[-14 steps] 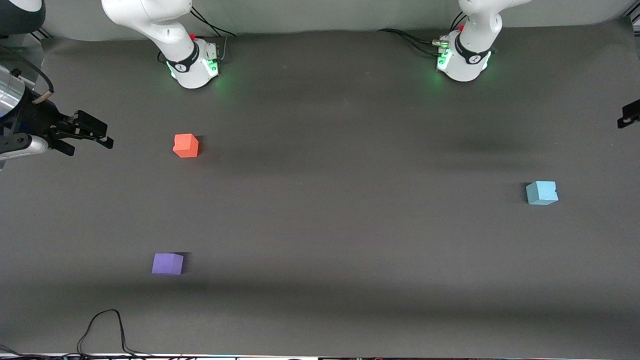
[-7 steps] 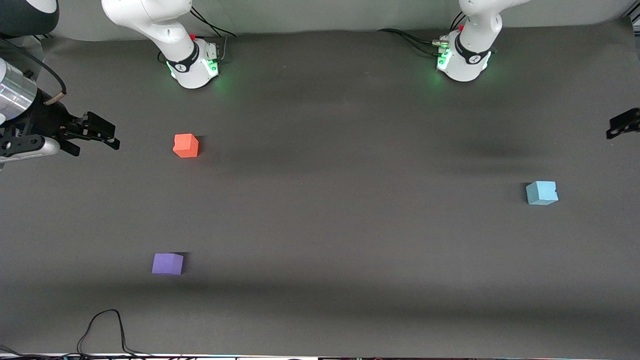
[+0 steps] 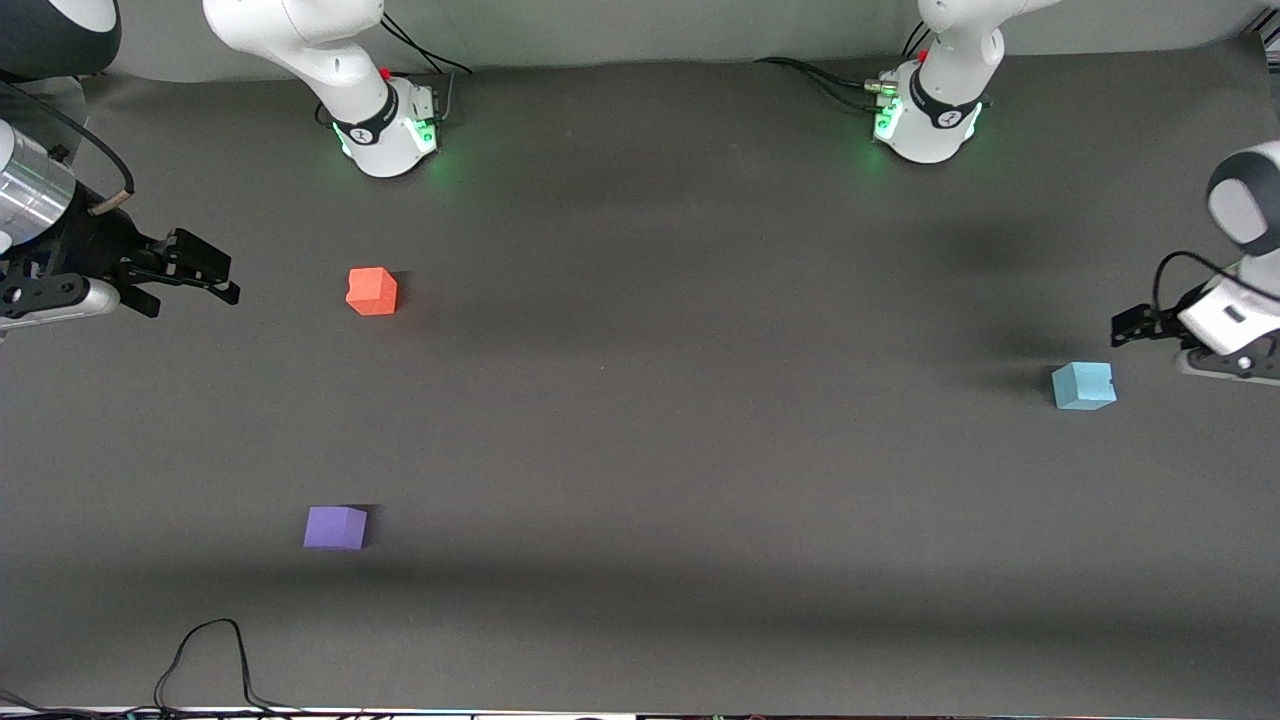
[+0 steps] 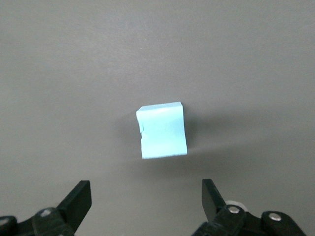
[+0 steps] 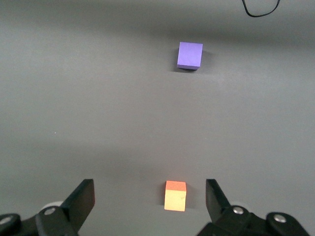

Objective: Place blue block between orange and purple blocks
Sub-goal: 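Lower the left gripper onto the light-blue block and close it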

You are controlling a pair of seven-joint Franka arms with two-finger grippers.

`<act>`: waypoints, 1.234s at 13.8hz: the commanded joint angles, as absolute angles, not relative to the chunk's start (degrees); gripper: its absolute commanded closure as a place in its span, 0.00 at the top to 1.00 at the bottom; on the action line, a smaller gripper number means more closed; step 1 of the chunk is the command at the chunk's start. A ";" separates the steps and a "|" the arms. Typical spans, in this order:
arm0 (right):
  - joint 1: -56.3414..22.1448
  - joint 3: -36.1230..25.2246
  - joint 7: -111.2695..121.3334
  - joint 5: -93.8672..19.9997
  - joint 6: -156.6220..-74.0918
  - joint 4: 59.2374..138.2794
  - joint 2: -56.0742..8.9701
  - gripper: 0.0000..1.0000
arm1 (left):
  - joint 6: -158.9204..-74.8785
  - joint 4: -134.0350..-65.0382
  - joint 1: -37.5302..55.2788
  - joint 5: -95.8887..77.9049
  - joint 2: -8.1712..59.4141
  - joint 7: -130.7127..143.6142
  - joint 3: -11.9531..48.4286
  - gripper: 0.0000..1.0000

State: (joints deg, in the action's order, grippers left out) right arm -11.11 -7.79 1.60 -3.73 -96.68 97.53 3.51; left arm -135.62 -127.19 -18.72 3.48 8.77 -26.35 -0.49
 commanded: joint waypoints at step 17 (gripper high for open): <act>-11.95 -8.00 0.44 -3.16 -97.21 97.38 2.64 1.00 | -153.02 -129.64 -16.96 3.08 20.92 -11.43 -0.26 0.71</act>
State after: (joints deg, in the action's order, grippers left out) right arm -11.33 -7.76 1.45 -3.73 -96.69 97.55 2.73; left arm -152.59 -130.04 -17.81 3.39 20.65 -13.56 0.08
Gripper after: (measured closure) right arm 0.000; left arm 0.079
